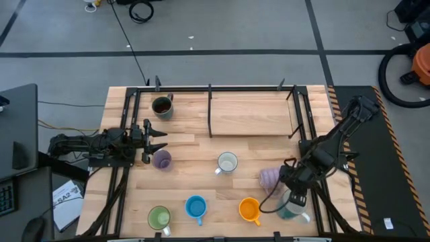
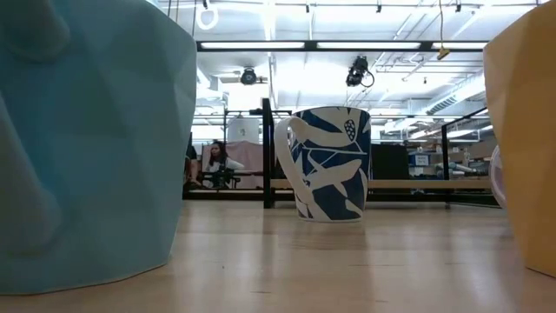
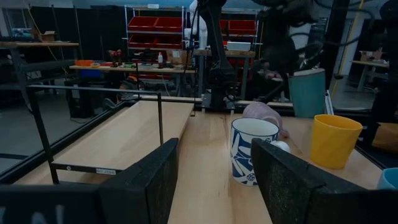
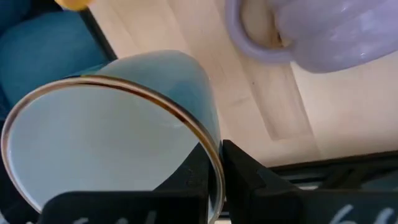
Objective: Place coffee mugs
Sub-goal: Put the light blue mug on the shelf
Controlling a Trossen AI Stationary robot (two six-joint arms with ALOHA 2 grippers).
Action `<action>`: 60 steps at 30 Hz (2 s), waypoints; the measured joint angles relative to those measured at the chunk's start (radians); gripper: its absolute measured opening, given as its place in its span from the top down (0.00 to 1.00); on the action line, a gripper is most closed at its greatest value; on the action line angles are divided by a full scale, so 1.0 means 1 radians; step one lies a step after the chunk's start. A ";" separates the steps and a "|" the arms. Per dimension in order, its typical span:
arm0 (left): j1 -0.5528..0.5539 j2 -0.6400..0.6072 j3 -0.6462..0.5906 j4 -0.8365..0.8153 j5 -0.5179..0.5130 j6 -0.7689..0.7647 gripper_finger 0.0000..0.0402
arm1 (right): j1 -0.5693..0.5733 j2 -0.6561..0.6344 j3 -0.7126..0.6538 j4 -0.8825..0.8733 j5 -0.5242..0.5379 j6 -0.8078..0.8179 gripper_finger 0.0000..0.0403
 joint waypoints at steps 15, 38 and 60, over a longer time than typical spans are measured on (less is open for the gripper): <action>0.000 0.000 0.000 0.000 0.000 -0.001 0.49 | -0.315 -0.001 0.379 -0.367 0.027 -0.225 0.92; 0.000 0.000 0.000 0.000 0.000 -0.001 0.49 | -1.109 0.058 0.500 -0.557 0.123 -1.126 0.92; 0.000 0.000 0.000 0.000 0.000 -0.001 0.49 | -1.549 0.437 0.794 -0.558 0.388 -1.769 0.92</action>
